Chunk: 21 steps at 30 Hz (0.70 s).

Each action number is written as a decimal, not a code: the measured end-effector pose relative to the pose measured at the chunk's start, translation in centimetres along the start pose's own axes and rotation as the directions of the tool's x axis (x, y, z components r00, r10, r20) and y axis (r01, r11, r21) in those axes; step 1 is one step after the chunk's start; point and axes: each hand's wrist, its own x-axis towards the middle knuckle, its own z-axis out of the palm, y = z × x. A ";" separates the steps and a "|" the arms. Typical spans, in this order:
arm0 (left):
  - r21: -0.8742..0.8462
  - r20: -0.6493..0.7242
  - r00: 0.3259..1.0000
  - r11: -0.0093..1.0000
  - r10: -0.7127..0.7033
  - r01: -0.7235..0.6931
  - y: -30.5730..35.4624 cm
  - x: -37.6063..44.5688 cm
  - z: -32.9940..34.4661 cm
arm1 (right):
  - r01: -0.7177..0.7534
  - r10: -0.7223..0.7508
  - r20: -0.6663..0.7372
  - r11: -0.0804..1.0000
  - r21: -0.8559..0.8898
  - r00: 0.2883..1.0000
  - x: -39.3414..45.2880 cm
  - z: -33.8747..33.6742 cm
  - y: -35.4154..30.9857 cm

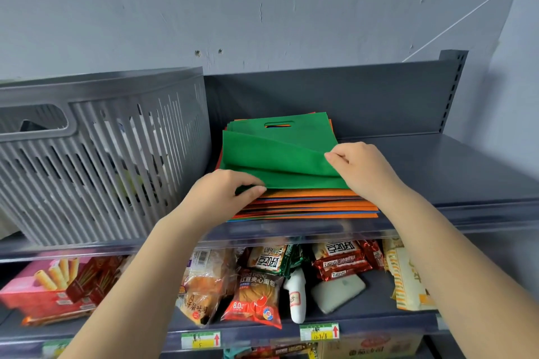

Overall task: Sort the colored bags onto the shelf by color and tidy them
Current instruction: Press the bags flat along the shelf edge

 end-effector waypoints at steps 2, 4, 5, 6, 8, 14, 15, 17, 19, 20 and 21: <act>0.022 -0.093 0.995 0.999 0.037 -0.035 -0.1 0.3 -0.2 | -0.002 0.002 0.020 1.000 -0.014 1.000 -0.1 -0.1 -0.1; 0.105 -0.230 0.969 0.992 0.096 -0.073 0.0 0.6 -0.4 | -0.001 0.002 0.055 1.000 -0.012 0.999 -0.4 -0.4 -0.5; 0.160 -0.289 0.948 0.983 0.135 -0.091 0.1 0.8 -0.6 | 0.001 0.000 0.084 1.000 -0.010 0.996 -0.6 -0.6 -0.9; 0.213 -0.342 0.924 0.972 0.171 -0.101 0.3 1.0 -0.7 | 0.007 -0.005 0.115 1.000 -0.017 0.993 -0.7 -0.8 -1.2; 0.288 -0.411 0.882 0.951 0.232 -0.116 0.7 1.2 -1.1 | 0.053 -0.039 0.167 0.995 -0.080 0.985 -1.1 -1.0 -1.8; 0.298 -0.535 0.804 0.949 0.259 -0.108 1.0 -1.0 -2.1 | 0.101 -0.099 0.019 0.969 -0.226 0.995 -2.0 -0.9 -1.7; 0.278 -0.550 0.800 0.956 0.238 -0.094 0.7 -1.6 -2.2 | 0.101 -0.104 0.001 0.969 -0.226 0.995 -2.4 -0.8 -1.7; 0.244 -0.574 0.792 0.967 0.208 -0.077 0.1 -2.8 -2.1 | 0.099 -0.107 -0.020 0.968 -0.231 0.994 -3.3 -0.5 -1.7; 0.175 -0.604 0.783 0.983 0.148 -0.051 -0.4 -4.2 -1.9 | 0.104 -0.119 -0.052 0.968 -0.227 0.992 -4.3 -0.1 -1.8; 0.105 -0.623 0.778 0.994 0.084 -0.024 -0.5 -4.8 -1.8 | 0.103 -0.121 -0.072 0.970 -0.222 0.990 -4.8 0.0 -1.9; 0.009 -0.630 0.776 1.000 -0.006 0.015 -0.5 -5.6 -1.7 | 0.101 -0.123 -0.090 0.971 -0.219 0.988 -5.5 0.2 -2.1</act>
